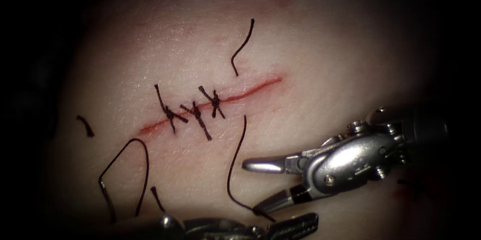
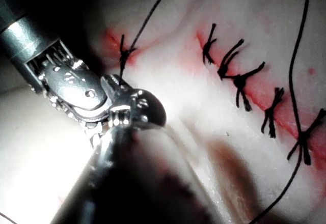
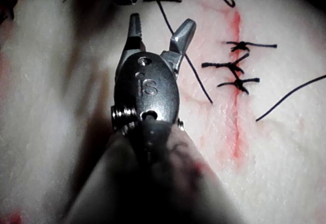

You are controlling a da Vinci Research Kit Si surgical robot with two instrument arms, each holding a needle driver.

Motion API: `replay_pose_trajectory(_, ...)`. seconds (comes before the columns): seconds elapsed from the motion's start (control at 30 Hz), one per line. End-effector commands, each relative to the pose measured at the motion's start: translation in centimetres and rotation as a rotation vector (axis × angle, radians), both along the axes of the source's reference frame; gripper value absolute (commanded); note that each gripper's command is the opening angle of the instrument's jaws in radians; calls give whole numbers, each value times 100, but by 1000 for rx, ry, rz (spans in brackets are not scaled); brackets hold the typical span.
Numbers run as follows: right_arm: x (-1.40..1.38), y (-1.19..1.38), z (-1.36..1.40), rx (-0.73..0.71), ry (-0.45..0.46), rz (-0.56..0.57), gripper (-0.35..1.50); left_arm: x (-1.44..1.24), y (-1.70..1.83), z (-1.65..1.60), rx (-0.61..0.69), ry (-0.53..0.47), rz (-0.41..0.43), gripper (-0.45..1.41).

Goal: Wound Closure

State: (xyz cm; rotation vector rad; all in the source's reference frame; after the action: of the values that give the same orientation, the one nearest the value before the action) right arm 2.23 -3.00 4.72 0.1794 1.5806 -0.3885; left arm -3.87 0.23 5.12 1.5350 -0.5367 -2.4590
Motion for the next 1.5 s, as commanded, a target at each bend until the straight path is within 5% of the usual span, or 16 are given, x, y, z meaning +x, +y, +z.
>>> replay_pose_trajectory(0.03,12,-9,-1,0,20,-12,96,-4,1,5,1,0,1,-45)
replay_pose_trajectory(0.37,30,-14,-10,1,108,-40,88,2,2,2,0,-2,12,-45)
replay_pose_trajectory(0.47,30,-14,-12,1,133,-57,19,2,2,2,2,-2,14,-45)
replay_pose_trajectory(0.5,28,-15,-12,0,147,-69,-35,2,2,2,2,-1,14,-45)
replay_pose_trajectory(0.63,23,-8,-8,-6,138,-57,-35,2,2,2,2,-2,14,-42)
replay_pose_trajectory(0.67,21,-4,-5,-10,117,-36,-35,2,2,2,3,11,7,66)
replay_pose_trajectory(0.97,5,40,6,9,8,93,-35,-1,-3,-7,-66,-69,-182,111)
replay_pose_trajectory(1.03,2,51,9,18,-20,116,-35,-4,2,-14,-84,-123,-239,136)
replay_pose_trajectory(1.13,-1,64,18,20,-49,139,-35,-7,13,-20,-82,-163,-305,136)
replay_pose_trajectory(1.17,-3,72,24,29,-66,151,-35,-8,16,-19,-94,-167,-320,121)
replay_pose_trajectory(1.5,-11,110,43,53,-97,179,-35,-15,49,26,-147,-102,-296,108)
